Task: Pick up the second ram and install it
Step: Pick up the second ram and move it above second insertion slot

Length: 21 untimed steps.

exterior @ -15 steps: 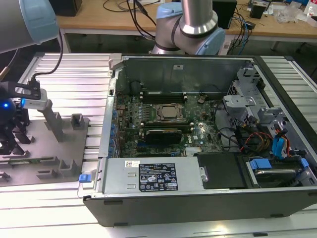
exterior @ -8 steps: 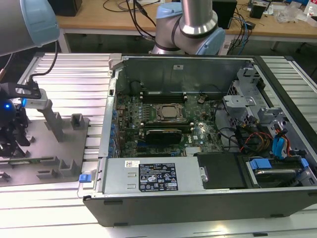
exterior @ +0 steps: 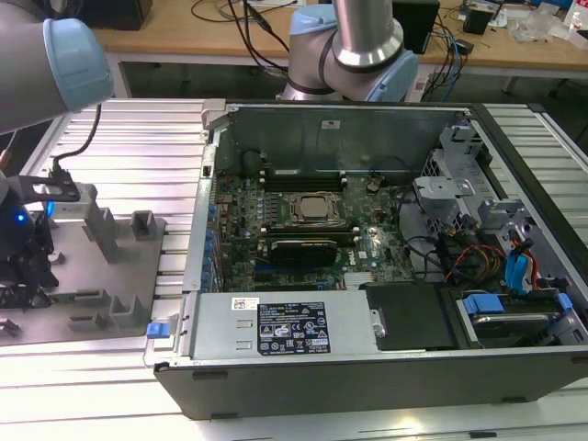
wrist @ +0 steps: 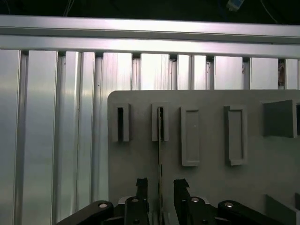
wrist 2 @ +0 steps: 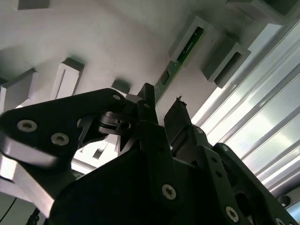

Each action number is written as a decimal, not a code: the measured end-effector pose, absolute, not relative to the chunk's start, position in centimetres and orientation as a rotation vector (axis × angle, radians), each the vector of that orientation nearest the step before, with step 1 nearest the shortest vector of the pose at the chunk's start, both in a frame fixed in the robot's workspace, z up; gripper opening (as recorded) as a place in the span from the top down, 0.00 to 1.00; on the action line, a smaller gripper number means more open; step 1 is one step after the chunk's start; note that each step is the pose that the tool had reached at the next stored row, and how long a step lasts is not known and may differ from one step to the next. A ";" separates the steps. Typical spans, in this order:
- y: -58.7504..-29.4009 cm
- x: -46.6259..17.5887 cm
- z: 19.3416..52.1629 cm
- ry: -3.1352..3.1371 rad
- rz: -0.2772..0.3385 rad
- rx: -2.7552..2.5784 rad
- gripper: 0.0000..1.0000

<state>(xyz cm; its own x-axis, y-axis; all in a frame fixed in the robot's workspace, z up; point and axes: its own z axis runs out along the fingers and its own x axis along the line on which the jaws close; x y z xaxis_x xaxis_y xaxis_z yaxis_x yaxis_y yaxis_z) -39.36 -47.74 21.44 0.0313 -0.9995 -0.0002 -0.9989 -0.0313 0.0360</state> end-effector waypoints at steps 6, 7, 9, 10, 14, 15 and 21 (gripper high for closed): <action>-47.9 -39.4 20.6 -2.164 -0.039 2.241 0.64; -47.9 -39.4 20.6 -2.164 -0.039 2.241 0.64; -47.9 -39.4 20.6 -2.164 -0.039 2.241 0.65; -47.9 -39.4 20.6 -2.164 -0.039 2.241 0.78; -47.9 -39.4 20.6 -2.164 -0.039 2.241 0.87; -47.9 -39.4 20.6 -2.164 -0.039 2.241 0.87; -47.9 -39.4 20.6 -2.164 -0.039 2.241 0.87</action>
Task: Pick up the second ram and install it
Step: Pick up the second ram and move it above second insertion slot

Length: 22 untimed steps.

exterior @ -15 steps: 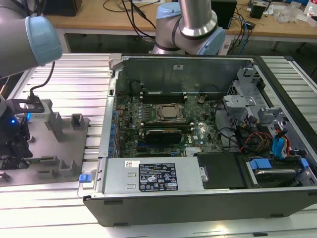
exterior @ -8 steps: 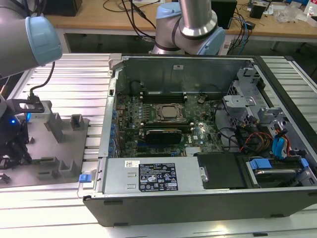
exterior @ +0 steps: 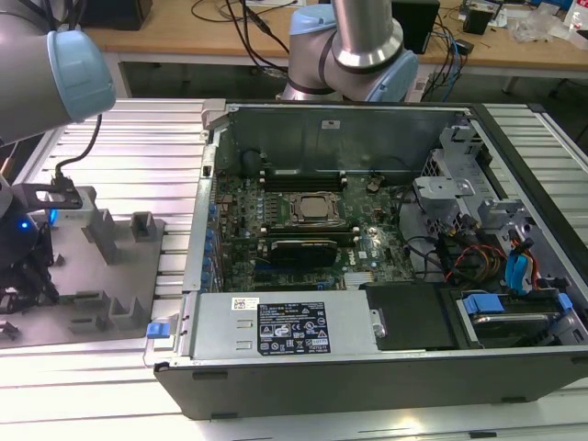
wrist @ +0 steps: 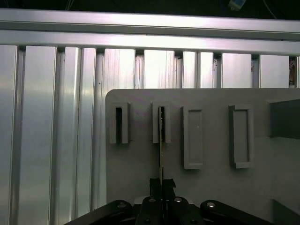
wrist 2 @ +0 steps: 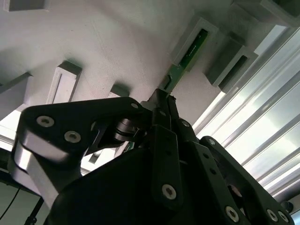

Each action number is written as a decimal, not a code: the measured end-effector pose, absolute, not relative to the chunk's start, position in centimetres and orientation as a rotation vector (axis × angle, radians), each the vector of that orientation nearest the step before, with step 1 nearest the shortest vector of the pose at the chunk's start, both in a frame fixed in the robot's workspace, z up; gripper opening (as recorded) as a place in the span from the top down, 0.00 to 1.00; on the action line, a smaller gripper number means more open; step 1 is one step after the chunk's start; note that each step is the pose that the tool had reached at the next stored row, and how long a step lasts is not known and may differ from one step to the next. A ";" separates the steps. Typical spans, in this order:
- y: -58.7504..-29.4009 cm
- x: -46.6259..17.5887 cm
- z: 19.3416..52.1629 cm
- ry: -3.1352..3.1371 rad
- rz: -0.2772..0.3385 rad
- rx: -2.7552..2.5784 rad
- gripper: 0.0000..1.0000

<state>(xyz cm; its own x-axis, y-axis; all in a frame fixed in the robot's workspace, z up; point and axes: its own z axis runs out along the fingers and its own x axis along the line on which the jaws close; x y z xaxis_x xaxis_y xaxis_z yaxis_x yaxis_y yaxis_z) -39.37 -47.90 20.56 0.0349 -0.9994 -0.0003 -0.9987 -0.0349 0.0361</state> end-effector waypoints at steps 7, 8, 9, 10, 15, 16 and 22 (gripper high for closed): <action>-47.9 -39.4 20.9 -2.164 -0.039 2.241 0.87; -47.9 -39.4 21.1 -2.164 -0.039 2.241 0.87; -47.9 -39.4 21.3 -2.164 -0.039 2.241 0.87; -47.9 -39.4 21.4 -2.164 -0.039 2.241 0.87; -47.9 -39.4 22.0 -2.164 -0.039 2.241 0.87; -47.9 -39.4 22.1 -2.164 -0.039 2.241 0.87; -47.9 -39.4 22.9 -2.164 -0.040 2.241 0.87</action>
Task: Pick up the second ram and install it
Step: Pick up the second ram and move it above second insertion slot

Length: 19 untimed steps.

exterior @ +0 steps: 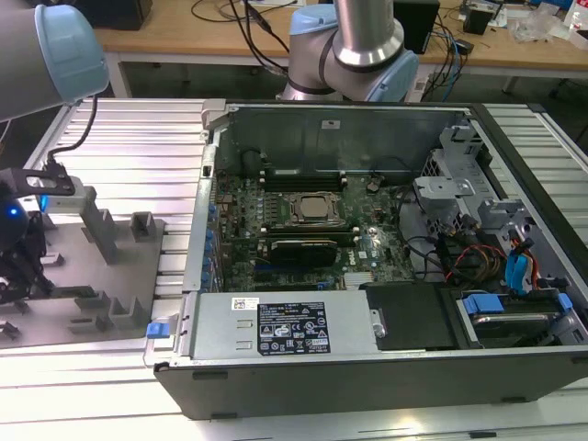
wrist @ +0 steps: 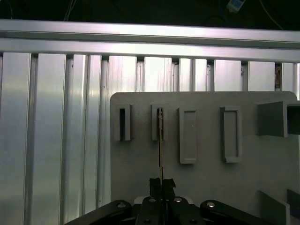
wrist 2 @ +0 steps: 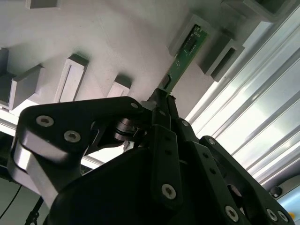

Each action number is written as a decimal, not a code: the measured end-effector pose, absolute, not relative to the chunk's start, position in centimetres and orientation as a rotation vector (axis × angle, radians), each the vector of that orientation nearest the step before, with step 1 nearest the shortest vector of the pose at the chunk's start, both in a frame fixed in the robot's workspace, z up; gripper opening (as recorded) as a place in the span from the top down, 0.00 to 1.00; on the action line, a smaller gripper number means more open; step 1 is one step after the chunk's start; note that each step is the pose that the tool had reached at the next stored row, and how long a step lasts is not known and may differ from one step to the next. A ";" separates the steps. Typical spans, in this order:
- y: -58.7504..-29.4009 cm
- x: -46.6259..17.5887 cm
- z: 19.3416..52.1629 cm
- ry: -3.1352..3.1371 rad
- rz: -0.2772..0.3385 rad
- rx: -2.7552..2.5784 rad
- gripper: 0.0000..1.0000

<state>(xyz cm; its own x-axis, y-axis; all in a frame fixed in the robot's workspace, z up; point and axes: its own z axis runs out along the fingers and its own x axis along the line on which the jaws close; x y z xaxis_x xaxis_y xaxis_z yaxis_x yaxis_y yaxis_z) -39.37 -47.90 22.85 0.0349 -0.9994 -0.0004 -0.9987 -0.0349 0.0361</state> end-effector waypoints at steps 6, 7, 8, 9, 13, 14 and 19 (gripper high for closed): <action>-47.9 -39.4 23.4 -2.164 -0.039 2.241 0.87; -47.9 -39.4 23.5 -2.164 -0.039 2.241 0.87; -47.9 -39.4 23.6 -2.164 -0.039 2.241 0.87; -47.9 -39.4 23.7 -2.164 -0.039 2.241 0.87; -47.9 -39.4 24.2 -2.164 -0.039 2.241 0.87; -47.9 -39.4 24.4 -2.164 -0.039 2.241 0.87; -47.9 -39.4 25.0 -2.164 -0.039 2.241 0.87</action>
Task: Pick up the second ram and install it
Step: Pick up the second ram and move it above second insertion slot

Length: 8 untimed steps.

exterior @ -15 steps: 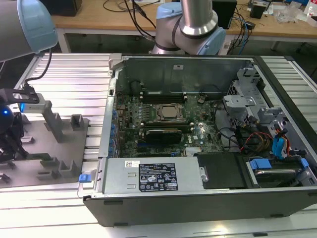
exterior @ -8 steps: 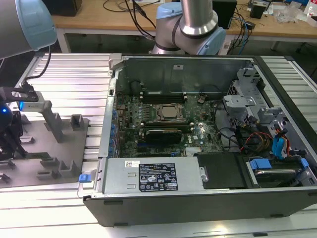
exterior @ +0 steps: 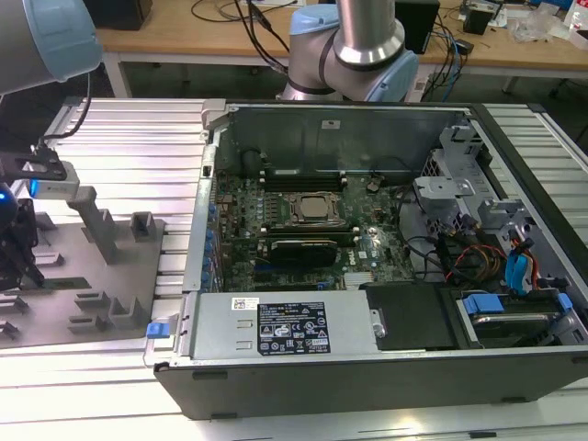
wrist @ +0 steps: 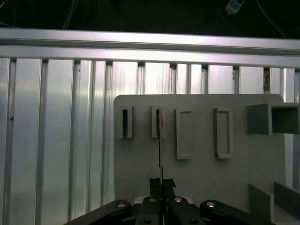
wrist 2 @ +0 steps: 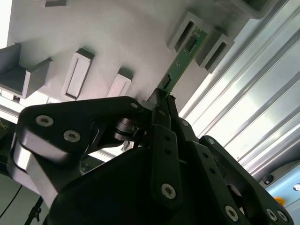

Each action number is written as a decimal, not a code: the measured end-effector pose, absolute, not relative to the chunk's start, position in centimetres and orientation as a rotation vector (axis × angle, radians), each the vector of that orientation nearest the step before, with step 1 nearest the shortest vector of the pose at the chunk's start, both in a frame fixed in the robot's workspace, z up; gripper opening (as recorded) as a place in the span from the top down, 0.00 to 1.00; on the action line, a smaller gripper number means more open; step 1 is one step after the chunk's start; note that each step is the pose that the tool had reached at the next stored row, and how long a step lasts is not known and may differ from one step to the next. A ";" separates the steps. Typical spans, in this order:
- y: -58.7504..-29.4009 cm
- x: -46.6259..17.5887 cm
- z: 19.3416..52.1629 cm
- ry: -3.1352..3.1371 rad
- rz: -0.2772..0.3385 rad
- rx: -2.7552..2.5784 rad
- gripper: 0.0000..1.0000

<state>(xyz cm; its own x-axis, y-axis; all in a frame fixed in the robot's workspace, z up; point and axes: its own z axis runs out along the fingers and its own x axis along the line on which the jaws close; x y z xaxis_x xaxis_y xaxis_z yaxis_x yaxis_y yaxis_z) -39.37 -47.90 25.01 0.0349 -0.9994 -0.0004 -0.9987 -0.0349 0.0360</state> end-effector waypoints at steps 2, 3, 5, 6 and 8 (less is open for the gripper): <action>-47.9 -39.4 25.2 -2.164 -0.039 2.241 0.87; -47.9 -39.4 25.3 -2.164 -0.039 2.241 0.87; -47.9 -39.4 25.5 -2.164 -0.039 2.241 0.87; -47.9 -39.4 25.6 -2.164 -0.039 2.241 0.87; -47.9 -39.4 25.7 -2.164 -0.039 2.241 0.87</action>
<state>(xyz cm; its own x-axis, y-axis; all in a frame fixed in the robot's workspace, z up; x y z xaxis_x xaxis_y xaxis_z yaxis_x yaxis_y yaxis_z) -39.37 -47.90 25.74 0.0349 -0.9994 -0.0004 -0.9987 -0.0349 0.0360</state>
